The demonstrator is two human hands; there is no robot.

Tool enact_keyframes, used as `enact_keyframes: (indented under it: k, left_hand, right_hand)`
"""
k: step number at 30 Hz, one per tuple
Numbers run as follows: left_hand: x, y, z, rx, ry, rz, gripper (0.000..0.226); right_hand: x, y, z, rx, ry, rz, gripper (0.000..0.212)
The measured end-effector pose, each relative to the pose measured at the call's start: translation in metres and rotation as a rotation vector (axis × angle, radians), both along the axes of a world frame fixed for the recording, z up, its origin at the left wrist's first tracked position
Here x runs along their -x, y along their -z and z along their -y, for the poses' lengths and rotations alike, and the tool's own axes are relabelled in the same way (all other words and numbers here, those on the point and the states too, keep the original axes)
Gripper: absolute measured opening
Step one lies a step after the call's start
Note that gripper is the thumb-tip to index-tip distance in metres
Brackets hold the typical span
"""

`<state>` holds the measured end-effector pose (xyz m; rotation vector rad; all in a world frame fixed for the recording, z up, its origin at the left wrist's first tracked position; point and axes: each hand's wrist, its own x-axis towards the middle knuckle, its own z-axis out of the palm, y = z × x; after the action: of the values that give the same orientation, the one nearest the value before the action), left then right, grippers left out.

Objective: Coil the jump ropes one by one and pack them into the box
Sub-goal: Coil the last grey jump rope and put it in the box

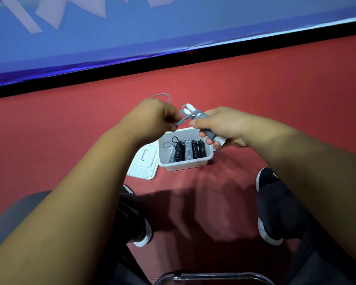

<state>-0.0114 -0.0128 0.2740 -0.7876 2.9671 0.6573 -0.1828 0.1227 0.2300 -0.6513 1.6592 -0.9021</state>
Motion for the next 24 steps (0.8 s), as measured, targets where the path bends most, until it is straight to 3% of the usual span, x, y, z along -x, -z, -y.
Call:
enact_keyframes:
  k: [4, 7, 11, 16, 21, 24]
  left_hand:
    - [0.002, 0.009, 0.002, -0.021, -0.145, 0.069, 0.018]
    - [0.005, 0.015, 0.001, -0.167, -0.194, 0.019, 0.013]
    - [0.008, 0.019, -0.005, -0.406, -0.229, -0.100, 0.016]
    - [0.013, 0.020, -0.010, -0.816, -0.214, -0.376, 0.021]
    - [0.017, 0.014, -0.012, -0.822, -0.160, -0.477, 0.036]
    - [0.017, 0.009, -0.015, -0.692, -0.174, -0.446, 0.039]
  right_hand:
    - [-0.008, -0.007, 0.003, 0.074, 0.010, 0.074, 0.045]
    - [-0.012, -0.009, 0.005, 0.088, 0.125, 0.120, 0.063]
    - [-0.009, -0.007, 0.006, 0.115, 0.250, 0.151, 0.055]
    - [-0.002, -0.012, 0.004, 0.126, 0.316, 0.215, 0.048]
    - [0.004, -0.017, 0.002, 0.126, 0.334, 0.264, 0.045]
    - [0.007, -0.020, 0.001, 0.129, 0.340, 0.276, 0.047]
